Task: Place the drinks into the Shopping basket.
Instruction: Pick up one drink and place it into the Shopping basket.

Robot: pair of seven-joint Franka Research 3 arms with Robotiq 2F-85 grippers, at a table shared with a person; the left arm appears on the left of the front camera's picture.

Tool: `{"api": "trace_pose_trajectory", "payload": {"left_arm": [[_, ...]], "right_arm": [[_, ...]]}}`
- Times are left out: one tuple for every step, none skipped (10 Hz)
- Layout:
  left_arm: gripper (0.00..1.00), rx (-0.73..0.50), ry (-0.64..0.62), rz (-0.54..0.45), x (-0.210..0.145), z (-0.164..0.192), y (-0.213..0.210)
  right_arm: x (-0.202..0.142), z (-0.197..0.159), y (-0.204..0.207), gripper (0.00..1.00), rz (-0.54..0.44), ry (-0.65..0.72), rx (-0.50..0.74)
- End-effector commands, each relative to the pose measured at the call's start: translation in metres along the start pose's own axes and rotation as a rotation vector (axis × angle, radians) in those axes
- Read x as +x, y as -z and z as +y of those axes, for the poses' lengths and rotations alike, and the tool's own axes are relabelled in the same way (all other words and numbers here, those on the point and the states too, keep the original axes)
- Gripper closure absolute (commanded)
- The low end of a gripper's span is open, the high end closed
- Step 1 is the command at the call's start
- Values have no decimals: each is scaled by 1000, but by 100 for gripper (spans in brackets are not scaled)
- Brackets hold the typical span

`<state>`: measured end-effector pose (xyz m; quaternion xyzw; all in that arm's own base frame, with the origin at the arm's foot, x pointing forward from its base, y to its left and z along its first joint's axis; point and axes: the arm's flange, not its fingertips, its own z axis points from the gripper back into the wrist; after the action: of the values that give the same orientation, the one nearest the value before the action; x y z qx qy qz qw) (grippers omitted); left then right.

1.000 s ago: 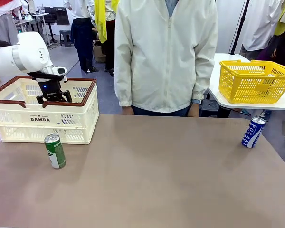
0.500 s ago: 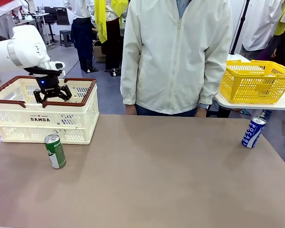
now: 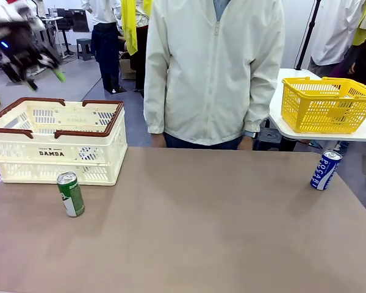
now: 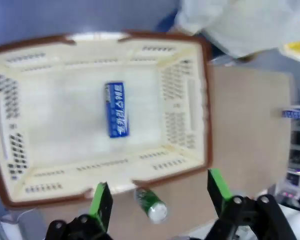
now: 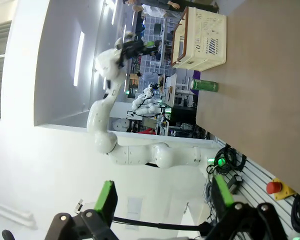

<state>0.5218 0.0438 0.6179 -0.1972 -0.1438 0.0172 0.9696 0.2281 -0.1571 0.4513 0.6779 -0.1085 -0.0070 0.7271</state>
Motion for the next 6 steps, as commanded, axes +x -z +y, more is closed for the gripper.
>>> {"api": "trace_pose_trajectory", "payload": {"left_arm": [[0, -247, 19, 8, -57, 21, -61], [0, -442, 1, 113, -88, 36, -89], [0, -668, -20, 150, -113, 54, -100], [0, -886, -101, 108, -138, 75, -98], [0, -1038, -100, 98, -168, 99, -88], [0, -1160, -132, 90, -204, 124, -66]], "right_arm": [[-3, 3, -1, 0, 5, 8, 0], [-3, 3, -1, 0, 5, 8, 0], [-3, 3, -1, 0, 5, 8, 0], [-3, 3, -1, 0, 5, 8, 0], [-3, 3, -1, 0, 5, 8, 0], [-3, 3, -1, 0, 5, 8, 0]]}}
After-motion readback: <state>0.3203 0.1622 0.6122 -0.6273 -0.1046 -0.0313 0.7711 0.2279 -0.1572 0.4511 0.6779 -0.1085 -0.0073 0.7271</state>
